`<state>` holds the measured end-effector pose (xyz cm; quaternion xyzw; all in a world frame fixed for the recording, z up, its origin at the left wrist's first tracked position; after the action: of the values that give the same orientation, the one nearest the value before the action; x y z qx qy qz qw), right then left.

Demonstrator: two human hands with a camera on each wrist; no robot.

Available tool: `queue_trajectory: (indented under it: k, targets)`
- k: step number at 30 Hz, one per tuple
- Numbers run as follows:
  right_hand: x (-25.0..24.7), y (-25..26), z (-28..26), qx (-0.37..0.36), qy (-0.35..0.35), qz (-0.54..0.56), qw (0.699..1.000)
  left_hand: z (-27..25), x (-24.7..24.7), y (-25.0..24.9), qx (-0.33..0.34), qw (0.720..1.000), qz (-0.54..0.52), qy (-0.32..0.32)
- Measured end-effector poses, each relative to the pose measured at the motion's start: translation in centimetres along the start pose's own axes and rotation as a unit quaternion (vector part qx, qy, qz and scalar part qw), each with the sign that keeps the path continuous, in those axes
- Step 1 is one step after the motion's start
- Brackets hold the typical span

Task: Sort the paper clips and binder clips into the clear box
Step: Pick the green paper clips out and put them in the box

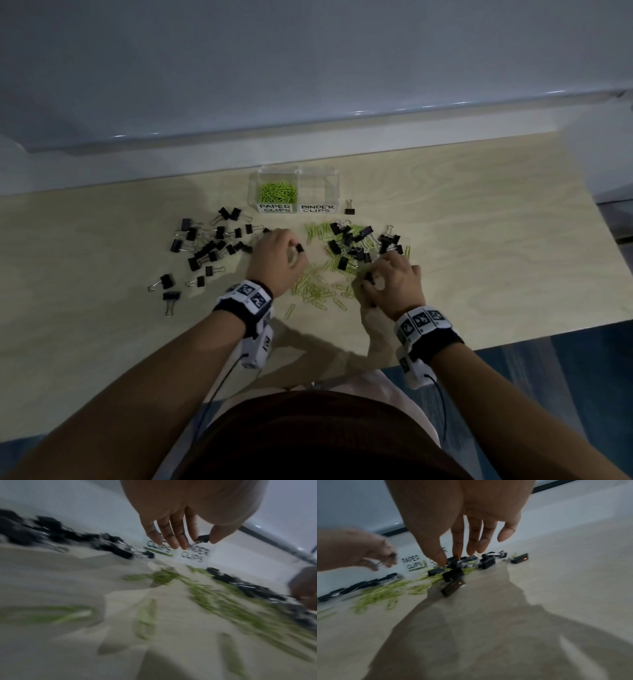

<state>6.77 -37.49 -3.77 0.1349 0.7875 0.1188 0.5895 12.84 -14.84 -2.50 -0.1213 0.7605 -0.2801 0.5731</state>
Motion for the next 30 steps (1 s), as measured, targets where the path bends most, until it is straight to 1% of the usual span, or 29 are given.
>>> queue_trajectory:
  k: [3, 4, 6, 8, 10, 12, 14, 16, 18, 22, 24, 26, 28, 30]
  targets:
    - [-0.9, -2.2, -0.1, 0.048, -0.026, 0.010, 0.998, 0.4, -2.0, 4.1, -0.043, 0.997, 0.071, 0.002]
    - [-1.0, -2.4, -0.2, 0.045, -0.032, 0.013, 0.998, 0.4, -2.4, 5.0, -0.044, 0.995, 0.091, 0.010]
    - [-0.9, -2.0, -0.5, -0.004, -0.035, 0.045, 0.998, 0.1, -2.6, 5.4, -0.025, 0.995, 0.090, 0.036]
    - [-0.3, -0.6, -1.1, -0.060, 0.000, 0.081, 0.995, -1.0, -2.5, 5.2, 0.003, 0.995, 0.065, 0.080]
    - [0.8, 0.9, -1.9, -0.099, 0.038, 0.081, 0.991, -2.8, -2.1, 5.7, 0.005, 0.988, 0.054, 0.145]
    - [2.4, 1.9, -2.4, -0.104, 0.073, 0.075, 0.989, -4.8, -1.8, 7.0, -0.003, 0.980, 0.063, 0.190]
    - [3.5, 2.6, -2.4, -0.093, 0.097, 0.075, 0.988, -6.4, -1.8, 8.6, -0.025, 0.977, 0.050, 0.206]
    - [3.8, 3.2, -1.8, -0.074, 0.119, 0.075, 0.987, -7.6, -1.6, 10.0, -0.053, 0.975, 0.034, 0.213]
    - [3.9, 4.2, -1.0, -0.067, 0.132, 0.075, 0.986, -8.0, -1.2, 10.4, -0.067, 0.976, 0.018, 0.205]
    - [3.8, 7.8, 1.2, -0.108, 0.129, 0.088, 0.982, -6.4, -0.8, 9.3, -0.077, 0.987, -0.046, 0.137]
    - [3.8, 9.3, 2.4, -0.100, 0.145, 0.069, 0.982, -5.1, -0.4, 8.2, -0.084, 0.989, -0.066, 0.107]
    - [3.6, 10.2, 3.1, -0.100, 0.151, 0.078, 0.980, -4.0, -0.1, 7.0, -0.075, 0.990, -0.081, 0.087]
    - [3.3, 10.8, 3.3, -0.111, 0.145, 0.100, 0.978, -3.2, -0.1, 6.0, -0.057, 0.991, -0.082, 0.093]
    - [3.5, 10.9, 3.0, -0.106, 0.168, 0.067, 0.978, -2.8, 0.2, 5.3, -0.034, 0.989, -0.044, 0.138]
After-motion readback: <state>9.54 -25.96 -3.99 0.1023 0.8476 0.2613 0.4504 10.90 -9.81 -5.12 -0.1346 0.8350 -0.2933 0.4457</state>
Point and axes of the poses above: each hand's wrist, its own z-axis towards the middle knuckle, its own x-axis out of the palm, y = z × x, the point moved 6 cm from there along z, towards the middle knuckle, and after that the axes turned 7 degrees about y, right-handed, at the moved point
